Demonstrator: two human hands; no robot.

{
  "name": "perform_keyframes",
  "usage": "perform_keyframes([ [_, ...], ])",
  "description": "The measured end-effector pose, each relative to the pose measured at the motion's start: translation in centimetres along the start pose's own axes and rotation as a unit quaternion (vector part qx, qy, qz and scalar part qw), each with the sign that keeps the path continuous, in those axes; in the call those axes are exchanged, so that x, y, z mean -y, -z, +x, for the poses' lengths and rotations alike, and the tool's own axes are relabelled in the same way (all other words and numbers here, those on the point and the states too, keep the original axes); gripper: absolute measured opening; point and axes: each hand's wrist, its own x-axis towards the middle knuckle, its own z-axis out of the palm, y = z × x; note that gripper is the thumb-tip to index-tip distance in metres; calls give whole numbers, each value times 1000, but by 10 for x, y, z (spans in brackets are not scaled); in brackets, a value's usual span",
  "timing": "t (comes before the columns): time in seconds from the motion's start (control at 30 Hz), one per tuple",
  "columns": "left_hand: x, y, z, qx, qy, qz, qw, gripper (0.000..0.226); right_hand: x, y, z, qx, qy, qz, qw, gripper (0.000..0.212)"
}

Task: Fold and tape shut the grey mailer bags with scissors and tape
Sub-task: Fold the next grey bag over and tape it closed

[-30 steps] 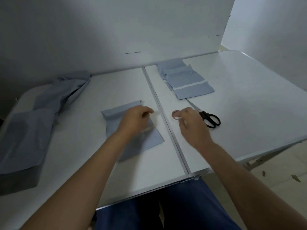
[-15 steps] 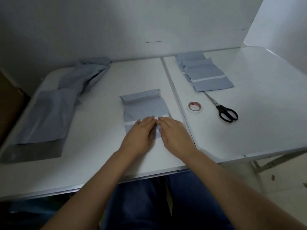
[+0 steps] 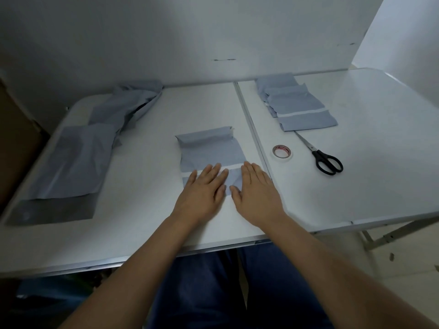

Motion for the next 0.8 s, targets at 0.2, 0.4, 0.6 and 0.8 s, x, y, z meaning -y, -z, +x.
perform_keyframes([
  [0.2, 7, 5, -5, 8, 14, -5, 1000, 50, -8, 1, -2, 8, -15, 72, 997, 75],
  [0.4, 6, 5, -6, 3, -13, -15, 1000, 51, 18, 8, 1, -20, 90, 69, 993, 53],
  [0.6, 8, 5, -6, 12, -25, -24, 999, 52, 32, -5, 4, 20, 86, 60, 994, 80],
  [0.8, 7, 5, -7, 20, -16, -7, 1000, 51, 32, -3, -1, 26, 48, 32, 998, 85],
])
